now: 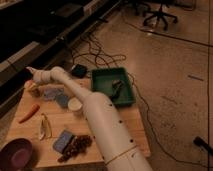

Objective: Place apple in metal cup

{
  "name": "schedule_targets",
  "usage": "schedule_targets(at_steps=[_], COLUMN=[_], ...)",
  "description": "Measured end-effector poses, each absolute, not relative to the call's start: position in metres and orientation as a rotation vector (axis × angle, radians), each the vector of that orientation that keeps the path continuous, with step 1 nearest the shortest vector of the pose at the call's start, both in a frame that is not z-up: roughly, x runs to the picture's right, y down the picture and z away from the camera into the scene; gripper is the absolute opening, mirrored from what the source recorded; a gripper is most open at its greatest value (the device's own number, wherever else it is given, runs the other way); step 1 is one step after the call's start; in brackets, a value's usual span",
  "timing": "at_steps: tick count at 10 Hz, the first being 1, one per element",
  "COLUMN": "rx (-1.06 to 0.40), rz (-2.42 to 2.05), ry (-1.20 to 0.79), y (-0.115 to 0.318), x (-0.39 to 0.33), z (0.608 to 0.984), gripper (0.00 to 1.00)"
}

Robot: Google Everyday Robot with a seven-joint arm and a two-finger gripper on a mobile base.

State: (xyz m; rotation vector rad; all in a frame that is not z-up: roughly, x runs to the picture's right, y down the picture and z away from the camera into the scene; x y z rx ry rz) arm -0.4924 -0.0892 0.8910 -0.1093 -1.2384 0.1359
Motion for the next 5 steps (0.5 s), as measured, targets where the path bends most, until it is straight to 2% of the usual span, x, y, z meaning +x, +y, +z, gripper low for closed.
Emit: schedule_targets(at_steps=[3, 5], rx=[-0.109, -0.108], rz=[0.137, 0.136], ry=[-1.238, -1.238], y=[-0.127, -0.138], x=[-0.492, -0.491], z=[0.847, 0.834], gripper=[0.8, 0.8])
